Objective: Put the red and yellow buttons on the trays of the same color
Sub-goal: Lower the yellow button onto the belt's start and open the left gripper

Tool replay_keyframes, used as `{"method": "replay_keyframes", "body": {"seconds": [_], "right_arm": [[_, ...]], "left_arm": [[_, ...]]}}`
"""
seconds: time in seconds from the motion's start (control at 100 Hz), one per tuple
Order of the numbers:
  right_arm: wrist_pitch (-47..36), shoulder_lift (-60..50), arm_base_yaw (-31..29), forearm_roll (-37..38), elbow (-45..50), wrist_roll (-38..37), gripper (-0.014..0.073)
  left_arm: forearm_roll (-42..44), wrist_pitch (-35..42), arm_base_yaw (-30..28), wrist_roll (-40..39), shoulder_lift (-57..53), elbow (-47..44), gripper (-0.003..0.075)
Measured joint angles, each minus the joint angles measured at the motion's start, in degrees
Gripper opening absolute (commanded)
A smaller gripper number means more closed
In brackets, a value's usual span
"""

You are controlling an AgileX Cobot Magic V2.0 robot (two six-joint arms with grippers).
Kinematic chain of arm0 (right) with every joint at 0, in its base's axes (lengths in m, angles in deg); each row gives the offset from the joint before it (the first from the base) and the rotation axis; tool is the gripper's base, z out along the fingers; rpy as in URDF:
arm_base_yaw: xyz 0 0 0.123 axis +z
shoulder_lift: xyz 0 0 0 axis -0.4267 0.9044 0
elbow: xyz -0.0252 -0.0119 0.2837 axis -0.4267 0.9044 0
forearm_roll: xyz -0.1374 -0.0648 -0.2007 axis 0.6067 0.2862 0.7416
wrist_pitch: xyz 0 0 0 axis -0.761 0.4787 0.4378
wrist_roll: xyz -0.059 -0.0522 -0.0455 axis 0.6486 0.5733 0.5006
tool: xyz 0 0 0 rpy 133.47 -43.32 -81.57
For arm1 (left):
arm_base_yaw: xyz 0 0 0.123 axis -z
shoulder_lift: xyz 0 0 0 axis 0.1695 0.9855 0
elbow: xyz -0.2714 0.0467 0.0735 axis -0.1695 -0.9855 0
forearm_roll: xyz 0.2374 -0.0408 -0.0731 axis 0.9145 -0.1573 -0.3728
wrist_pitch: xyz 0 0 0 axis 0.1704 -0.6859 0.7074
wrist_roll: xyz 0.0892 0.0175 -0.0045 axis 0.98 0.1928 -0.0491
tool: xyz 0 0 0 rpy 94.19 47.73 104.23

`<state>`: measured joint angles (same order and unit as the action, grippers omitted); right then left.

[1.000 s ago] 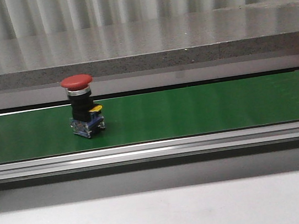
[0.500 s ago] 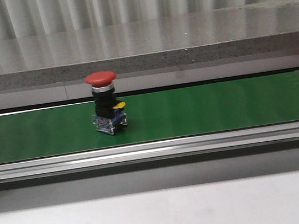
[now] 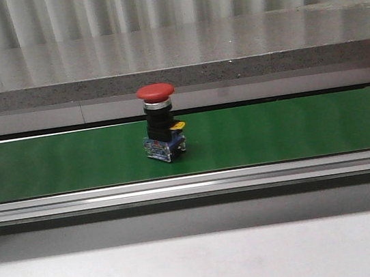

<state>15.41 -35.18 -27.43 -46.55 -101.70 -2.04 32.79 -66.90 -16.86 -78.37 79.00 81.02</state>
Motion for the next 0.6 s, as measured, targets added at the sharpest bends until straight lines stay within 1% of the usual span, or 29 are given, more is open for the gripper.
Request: {"method": "replay_keyframes", "body": {"seconds": [0.14, 0.31, 0.43, 0.6], "right_arm": [[0.0, 0.0, 0.0, 0.0, 0.0, 0.0, -0.0067], [0.0, 0.0, 0.0, 0.0, 0.0, 0.0, -0.0067], [0.0, 0.0, 0.0, 0.0, 0.0, 0.0, -0.0067], [0.0, 0.0, 0.0, 0.0, 0.0, 0.0, -0.0067]], "left_arm": [[0.0, 0.2, 2.8, 0.7, -4.5, 0.0, 0.0659], [0.0, 2.7, 5.9, 0.8, -11.2, -1.2, 0.0659], [0.0, 4.7, 7.6, 0.8, -17.2, -4.3, 0.0659], [0.0, 8.1, 9.2, 0.8, -27.7, -11.5, 0.0659]]}}
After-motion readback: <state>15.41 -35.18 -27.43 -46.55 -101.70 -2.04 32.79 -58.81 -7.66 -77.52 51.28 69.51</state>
